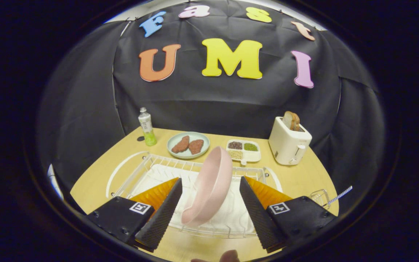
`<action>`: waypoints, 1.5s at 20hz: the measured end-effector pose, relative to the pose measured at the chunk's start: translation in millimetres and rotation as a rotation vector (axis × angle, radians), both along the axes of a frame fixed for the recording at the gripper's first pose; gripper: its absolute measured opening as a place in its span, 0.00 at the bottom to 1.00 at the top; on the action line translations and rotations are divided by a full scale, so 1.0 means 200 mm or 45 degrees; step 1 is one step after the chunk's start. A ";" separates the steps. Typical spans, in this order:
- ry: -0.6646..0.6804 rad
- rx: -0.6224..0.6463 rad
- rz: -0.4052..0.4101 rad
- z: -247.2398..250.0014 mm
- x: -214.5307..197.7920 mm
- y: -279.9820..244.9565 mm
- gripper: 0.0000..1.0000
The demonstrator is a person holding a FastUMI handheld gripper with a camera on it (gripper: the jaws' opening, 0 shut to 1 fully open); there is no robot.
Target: Take the plate from the dish rack, then take the spoon from the basket and place it into the plate.
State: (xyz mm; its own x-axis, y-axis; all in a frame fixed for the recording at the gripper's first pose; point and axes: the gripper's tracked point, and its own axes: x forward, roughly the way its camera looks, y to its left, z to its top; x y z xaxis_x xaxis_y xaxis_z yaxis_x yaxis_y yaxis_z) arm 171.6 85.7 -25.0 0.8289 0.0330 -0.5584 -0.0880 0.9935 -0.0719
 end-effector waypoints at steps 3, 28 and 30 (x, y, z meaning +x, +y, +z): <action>0.061 -0.005 -0.063 -0.05 0.05 0.00 0.99; 0.014 -0.128 -0.245 0.27 0.05 -0.10 0.23; -0.013 -0.094 -0.221 0.33 -0.01 -0.10 0.22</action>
